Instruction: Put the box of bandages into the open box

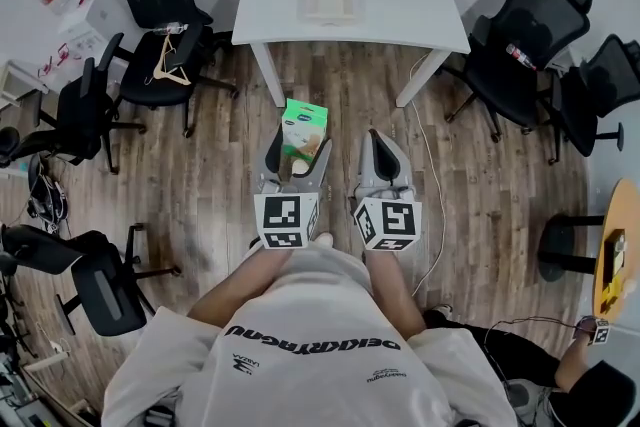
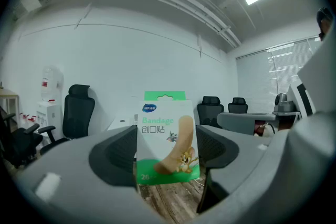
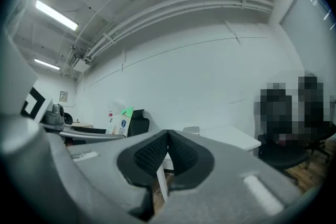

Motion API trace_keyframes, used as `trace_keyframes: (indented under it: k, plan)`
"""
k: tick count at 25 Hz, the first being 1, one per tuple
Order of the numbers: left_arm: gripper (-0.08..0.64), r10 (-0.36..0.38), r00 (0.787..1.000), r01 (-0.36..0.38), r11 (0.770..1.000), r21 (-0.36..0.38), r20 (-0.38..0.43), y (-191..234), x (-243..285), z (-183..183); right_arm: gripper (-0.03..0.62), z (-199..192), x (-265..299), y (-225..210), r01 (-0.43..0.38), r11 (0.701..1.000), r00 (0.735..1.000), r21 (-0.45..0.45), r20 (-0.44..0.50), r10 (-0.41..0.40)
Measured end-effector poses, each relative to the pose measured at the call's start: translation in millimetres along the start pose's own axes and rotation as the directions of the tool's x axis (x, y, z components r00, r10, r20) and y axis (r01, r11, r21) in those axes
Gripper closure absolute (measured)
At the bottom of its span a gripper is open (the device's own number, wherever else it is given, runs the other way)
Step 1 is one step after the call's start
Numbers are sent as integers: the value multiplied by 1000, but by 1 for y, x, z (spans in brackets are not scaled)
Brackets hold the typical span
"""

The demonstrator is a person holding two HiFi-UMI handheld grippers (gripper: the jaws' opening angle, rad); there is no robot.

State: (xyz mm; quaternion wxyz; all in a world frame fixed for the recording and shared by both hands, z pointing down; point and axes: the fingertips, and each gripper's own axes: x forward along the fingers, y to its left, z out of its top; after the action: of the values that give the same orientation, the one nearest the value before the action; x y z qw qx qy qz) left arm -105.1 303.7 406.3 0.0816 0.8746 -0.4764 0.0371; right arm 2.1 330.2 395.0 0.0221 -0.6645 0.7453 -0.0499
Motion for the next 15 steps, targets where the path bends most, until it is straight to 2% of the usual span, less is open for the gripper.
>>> trace_keyframes:
  k: [15]
  plan:
    - [201,7,1000,-7,1000,-13,-26,27,95,1,594,-8,97,-34,-21,1000,999,-1,-33,21]
